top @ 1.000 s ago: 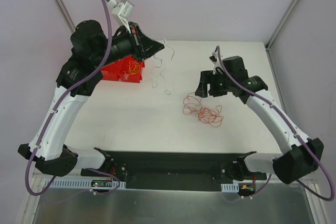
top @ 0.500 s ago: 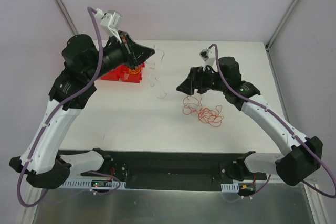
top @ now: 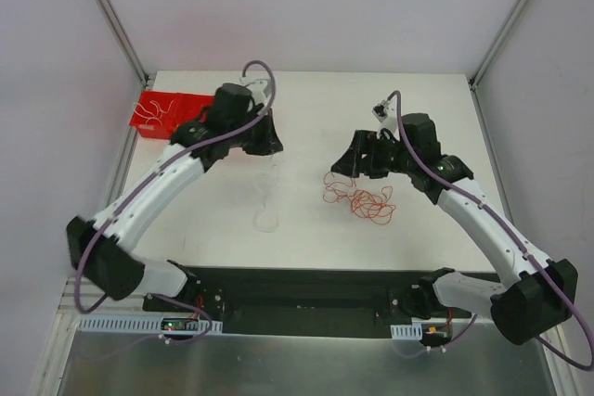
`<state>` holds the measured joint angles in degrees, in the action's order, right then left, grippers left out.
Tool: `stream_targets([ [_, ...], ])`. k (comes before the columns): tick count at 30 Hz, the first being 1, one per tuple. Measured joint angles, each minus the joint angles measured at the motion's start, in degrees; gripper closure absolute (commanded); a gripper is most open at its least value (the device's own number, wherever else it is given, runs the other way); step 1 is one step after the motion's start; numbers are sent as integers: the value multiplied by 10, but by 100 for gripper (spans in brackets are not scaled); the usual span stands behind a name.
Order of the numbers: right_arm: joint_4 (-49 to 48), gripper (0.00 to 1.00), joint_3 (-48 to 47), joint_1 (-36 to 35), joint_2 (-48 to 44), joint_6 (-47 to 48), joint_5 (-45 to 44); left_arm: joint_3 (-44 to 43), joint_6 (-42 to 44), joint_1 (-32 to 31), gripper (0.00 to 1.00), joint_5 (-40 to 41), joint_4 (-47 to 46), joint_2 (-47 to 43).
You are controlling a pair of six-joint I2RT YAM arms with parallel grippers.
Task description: Untangle the cables
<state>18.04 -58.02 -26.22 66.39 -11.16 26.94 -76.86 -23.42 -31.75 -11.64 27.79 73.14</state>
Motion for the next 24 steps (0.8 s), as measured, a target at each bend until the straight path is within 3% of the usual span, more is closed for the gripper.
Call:
stream_targets([
  [3, 28, 19, 0, 9, 0, 3, -9, 3, 0, 3, 100, 0, 17, 105],
  [9, 71, 20, 20, 16, -12, 11, -14, 15, -6, 9, 100, -13, 33, 203],
  [16, 105, 20, 21, 22, -14, 26, -21, 22, -37, 15, 99, -40, 30, 229],
  [24, 110, 20, 21, 24, -9, 30, -13, 56, -43, 2, 84, -45, 29, 228],
])
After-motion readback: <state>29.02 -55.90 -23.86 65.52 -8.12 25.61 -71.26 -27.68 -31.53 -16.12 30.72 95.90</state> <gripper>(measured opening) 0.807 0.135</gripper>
